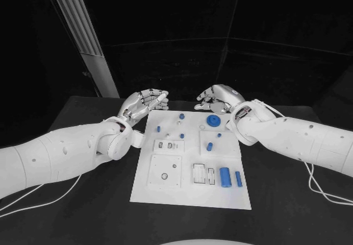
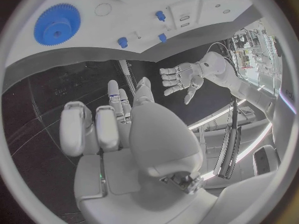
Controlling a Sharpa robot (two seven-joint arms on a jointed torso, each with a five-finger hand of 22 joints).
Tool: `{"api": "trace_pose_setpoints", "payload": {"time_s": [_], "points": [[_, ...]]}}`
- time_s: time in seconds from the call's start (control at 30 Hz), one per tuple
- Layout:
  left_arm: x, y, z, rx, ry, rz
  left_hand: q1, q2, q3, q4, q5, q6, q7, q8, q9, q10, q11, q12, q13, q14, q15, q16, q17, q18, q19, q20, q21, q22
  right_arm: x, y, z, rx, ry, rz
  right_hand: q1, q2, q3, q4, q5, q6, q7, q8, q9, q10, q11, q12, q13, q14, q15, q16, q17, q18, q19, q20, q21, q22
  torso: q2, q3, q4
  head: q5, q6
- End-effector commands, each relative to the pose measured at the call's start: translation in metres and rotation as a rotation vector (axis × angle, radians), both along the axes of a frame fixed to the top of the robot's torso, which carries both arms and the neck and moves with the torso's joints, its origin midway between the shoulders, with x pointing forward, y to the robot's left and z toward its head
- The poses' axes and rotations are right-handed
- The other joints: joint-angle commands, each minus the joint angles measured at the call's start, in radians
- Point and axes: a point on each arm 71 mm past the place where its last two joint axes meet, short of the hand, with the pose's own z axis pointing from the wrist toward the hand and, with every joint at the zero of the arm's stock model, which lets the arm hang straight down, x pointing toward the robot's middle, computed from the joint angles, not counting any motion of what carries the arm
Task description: Assemble the parts on the task board
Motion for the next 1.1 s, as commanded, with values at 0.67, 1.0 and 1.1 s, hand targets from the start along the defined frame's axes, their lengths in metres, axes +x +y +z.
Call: {"api": "trace_pose_setpoints", "payload": {"time_s": [0.67, 1.0, 1.1], "points": [[-0.004, 0.0, 0.011, -0.074, -0.139, -0.04, -0.014, -0.001, -0.007, 0.0, 0.006, -0.004, 0.108, -0.007, 0.001, -0.012, 0.002, 0.005, -0.002, -0.008, 0.001, 0.006, -0.002, -0.008, -0.008, 0.001, -0.008, -0.003, 0.001, -0.054, -0.004, 0.022, 0.131, -0.097, -0.276, -0.08, 0.012, 0.007, 0.003, -0.184, -0.029, 0.156, 0.02, 0.397, -0.027, 1.376, 1.457, 0.175, 0.001, 0.164, 0.643, -0.003, -0.016, -0.005, -0.007, 0.078, 0.0, -0.0012, -0.0002, -0.07, 0.007], [-0.005, 0.001, 0.01, -0.073, -0.135, -0.04, -0.013, 0.001, -0.006, 0.0, 0.006, -0.005, 0.108, -0.008, 0.001, -0.012, 0.003, 0.005, -0.002, -0.008, 0.001, 0.006, -0.002, -0.008, -0.009, 0.001, -0.008, -0.003, 0.011, -0.053, -0.004, -0.171, -0.002, -0.133, -0.432, -0.323, 0.182, 0.015, 0.051, -0.09, -0.042, 0.207, 0.035, 0.397, -0.038, 1.376, 1.457, 0.175, -0.007, 0.164, 0.643, -0.054, 0.175, -0.005, 0.132, 0.248, 0.0, -0.0011, -0.0012, -0.072, 0.002], [-0.005, 0.0, 0.01, -0.074, -0.134, -0.041, -0.013, 0.001, -0.006, 0.0, 0.006, -0.005, 0.108, -0.008, 0.001, -0.013, 0.003, 0.005, -0.002, -0.009, 0.001, 0.006, -0.002, -0.008, -0.009, 0.001, -0.008, -0.004, 0.013, -0.052, -0.006, -0.196, -0.003, -0.143, -0.349, -0.326, 0.278, 0.014, 0.074, -0.044, -0.044, 0.208, 0.041, 0.397, -0.034, 1.376, 1.457, 0.175, -0.008, 0.164, 0.643, -0.064, 0.212, -0.008, 0.155, 0.277, 0.002, -0.0006, -0.0007, -0.073, 0.001]]}}
